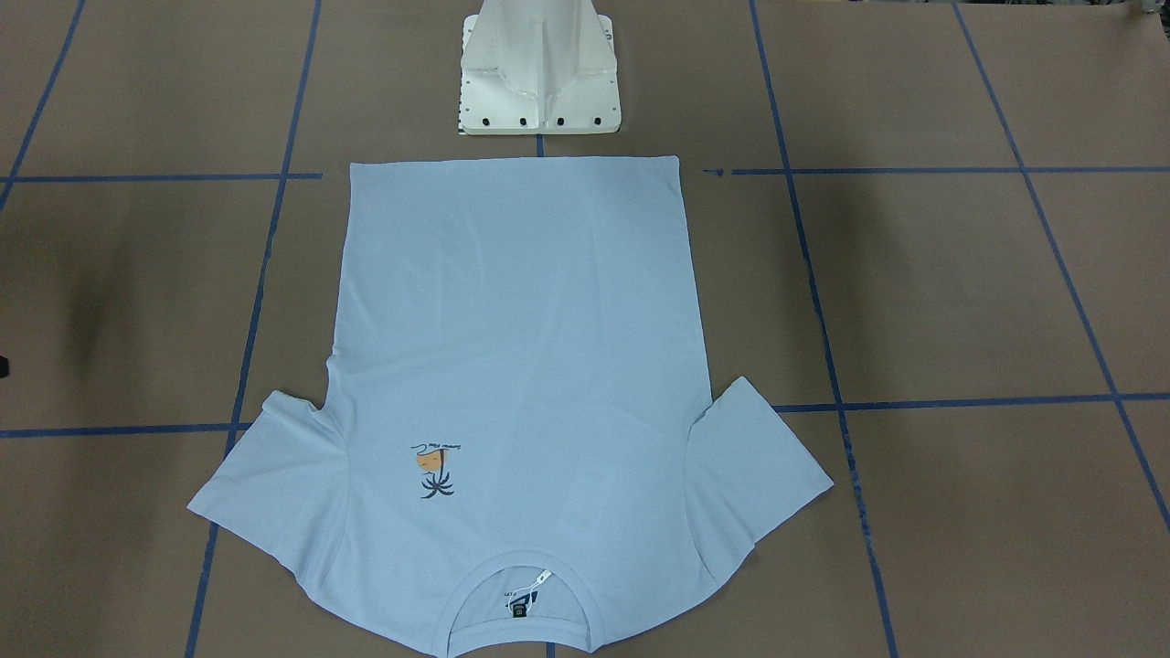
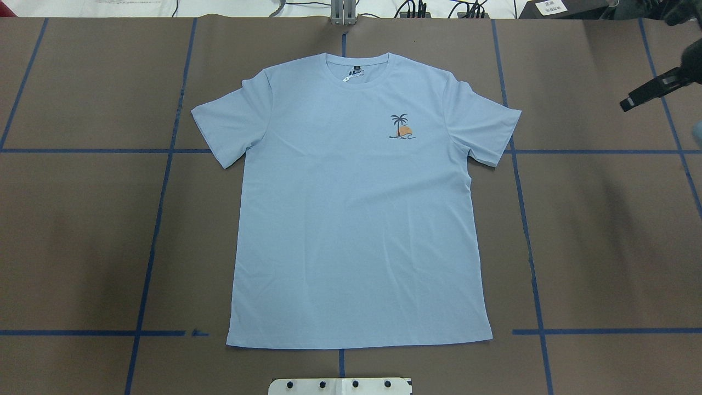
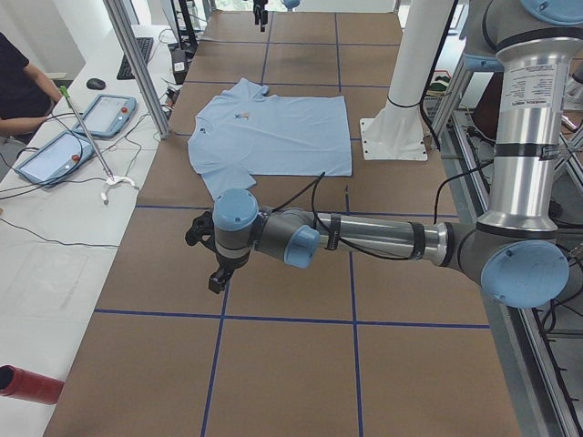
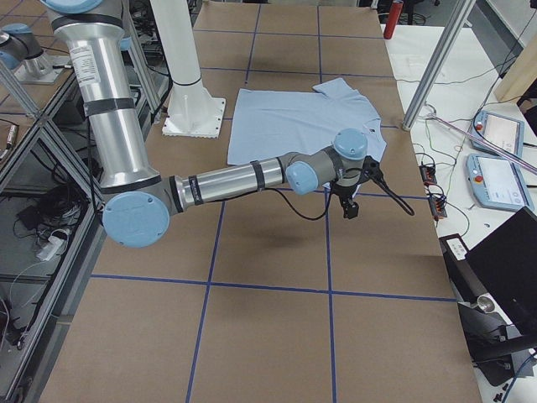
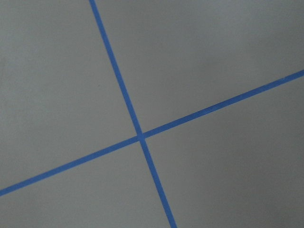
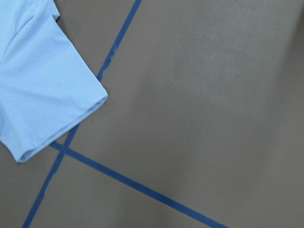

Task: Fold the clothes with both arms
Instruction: 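Move the right gripper toward the sleeve nearest it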

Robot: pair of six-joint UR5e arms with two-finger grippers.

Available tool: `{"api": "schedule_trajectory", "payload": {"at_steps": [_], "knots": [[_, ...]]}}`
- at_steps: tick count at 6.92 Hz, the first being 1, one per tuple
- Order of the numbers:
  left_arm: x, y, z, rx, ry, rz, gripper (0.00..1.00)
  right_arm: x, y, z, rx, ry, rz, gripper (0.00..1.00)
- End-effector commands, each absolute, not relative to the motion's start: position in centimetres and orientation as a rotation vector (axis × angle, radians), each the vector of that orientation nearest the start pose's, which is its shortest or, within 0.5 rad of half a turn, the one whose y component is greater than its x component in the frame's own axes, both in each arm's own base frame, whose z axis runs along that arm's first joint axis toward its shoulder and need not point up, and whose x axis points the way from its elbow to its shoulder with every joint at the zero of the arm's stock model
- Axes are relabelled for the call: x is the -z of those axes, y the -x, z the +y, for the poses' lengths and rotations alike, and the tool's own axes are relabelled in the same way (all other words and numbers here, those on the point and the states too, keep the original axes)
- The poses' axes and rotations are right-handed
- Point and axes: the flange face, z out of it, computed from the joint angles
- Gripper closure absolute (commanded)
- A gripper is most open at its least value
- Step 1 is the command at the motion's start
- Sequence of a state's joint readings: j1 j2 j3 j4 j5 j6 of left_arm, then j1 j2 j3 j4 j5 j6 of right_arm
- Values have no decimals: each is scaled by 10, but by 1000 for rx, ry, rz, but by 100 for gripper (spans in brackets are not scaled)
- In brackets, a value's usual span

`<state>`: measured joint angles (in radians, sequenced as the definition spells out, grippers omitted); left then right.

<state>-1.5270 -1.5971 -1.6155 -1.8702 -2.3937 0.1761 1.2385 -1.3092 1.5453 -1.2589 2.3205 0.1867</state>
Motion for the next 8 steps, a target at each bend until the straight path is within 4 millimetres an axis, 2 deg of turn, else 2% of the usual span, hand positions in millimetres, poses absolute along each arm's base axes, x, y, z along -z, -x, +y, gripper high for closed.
{"api": "schedule_trajectory", "payload": {"at_steps": [1, 2, 3, 4, 5, 8], "knots": [[-578, 34, -561, -370, -433, 791, 0, -486, 232, -635, 278, -309, -889, 0], [-580, 32, -568, -335, -412, 798, 0, -469, 275, -645, 252, -367, -870, 0], [-579, 29, -568, -342, -423, 798, 0, -477, 313, -637, 226, -447, -801, 0], [-578, 28, -568, -359, -460, 792, 0, -491, 336, -636, 217, -439, -792, 0], [-579, 28, -568, -363, -469, 791, 0, -487, 351, -645, 218, -429, -791, 0], [-575, 28, -570, -365, -477, 792, 0, -501, 350, -648, 183, -394, -783, 1]]}}
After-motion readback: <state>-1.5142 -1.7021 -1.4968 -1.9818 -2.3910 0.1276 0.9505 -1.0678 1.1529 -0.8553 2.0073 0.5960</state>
